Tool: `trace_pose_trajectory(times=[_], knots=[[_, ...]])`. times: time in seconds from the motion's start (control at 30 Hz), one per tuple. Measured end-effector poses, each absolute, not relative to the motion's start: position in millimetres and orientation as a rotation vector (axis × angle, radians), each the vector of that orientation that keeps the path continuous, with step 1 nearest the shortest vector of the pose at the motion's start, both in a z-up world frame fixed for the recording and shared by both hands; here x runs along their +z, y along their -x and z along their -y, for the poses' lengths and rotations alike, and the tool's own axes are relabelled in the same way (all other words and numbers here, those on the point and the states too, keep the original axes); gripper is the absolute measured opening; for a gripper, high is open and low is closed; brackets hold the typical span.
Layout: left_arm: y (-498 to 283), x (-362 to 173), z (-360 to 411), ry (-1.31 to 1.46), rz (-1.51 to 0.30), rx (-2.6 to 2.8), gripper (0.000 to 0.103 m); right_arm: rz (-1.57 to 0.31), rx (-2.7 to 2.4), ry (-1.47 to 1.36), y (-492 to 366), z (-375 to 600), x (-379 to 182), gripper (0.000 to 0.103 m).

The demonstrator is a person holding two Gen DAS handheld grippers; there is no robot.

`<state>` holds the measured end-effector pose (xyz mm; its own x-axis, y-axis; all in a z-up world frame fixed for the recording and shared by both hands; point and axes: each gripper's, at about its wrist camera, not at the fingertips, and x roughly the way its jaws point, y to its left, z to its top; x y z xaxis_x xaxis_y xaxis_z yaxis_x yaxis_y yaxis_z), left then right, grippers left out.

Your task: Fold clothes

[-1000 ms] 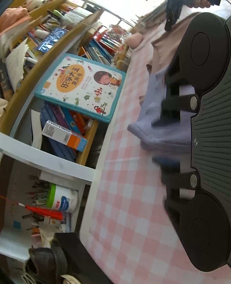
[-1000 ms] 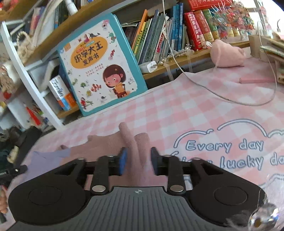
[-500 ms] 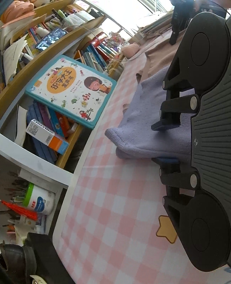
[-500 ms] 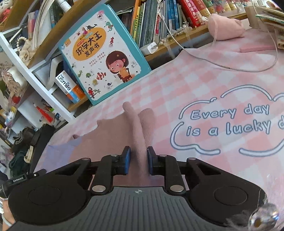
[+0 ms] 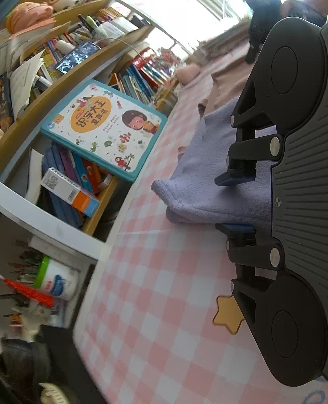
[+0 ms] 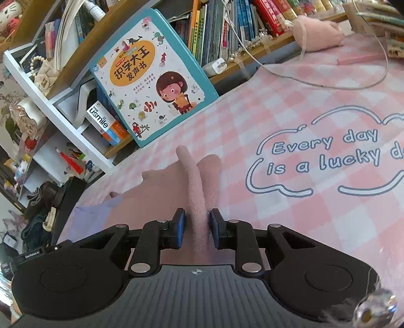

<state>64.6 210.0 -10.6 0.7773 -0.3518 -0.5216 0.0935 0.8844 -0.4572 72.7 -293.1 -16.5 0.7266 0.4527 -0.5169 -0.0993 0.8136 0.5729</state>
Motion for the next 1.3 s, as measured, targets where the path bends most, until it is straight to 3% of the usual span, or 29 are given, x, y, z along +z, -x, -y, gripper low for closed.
trace_pose_trajectory(times=[0.03, 0.1, 0.33, 0.6, 0.8, 1.17, 1.3], knots=[[-59.3, -6.7, -206.7, 0.396, -0.618, -0.227, 0.030, -0.682, 0.315, -0.529, -70.6, 291.7, -14.3, 0.030], [-48.6, 1.1, -200.1, 0.333, -0.576, -0.185, 0.032, -0.641, 0.314, -0.506, -64.9, 290.0, -8.8, 0.033], [-6.5, 30.5, -176.5, 0.152, -0.466, -0.188, 0.062, -0.495, 0.279, -0.332, -33.6, 275.4, 19.9, 0.042], [34.6, 37.8, -161.3, 0.152, -0.438, -0.250, 0.080, -0.476, 0.269, -0.144, 10.7, 253.8, 29.7, 0.053], [59.1, 30.4, -148.5, 0.135, -0.468, -0.281, 0.088, -0.530, 0.275, -0.140, 45.9, 252.9, 19.9, 0.058], [80.8, 15.1, -126.9, 0.105, -0.530, -0.273, 0.094, -0.543, 0.238, -0.073, 90.8, 244.4, 1.5, 0.063], [84.2, 11.2, -121.7, 0.091, -0.546, -0.265, 0.095, -0.514, 0.229, -0.043, 98.1, 237.6, 0.0, 0.071]])
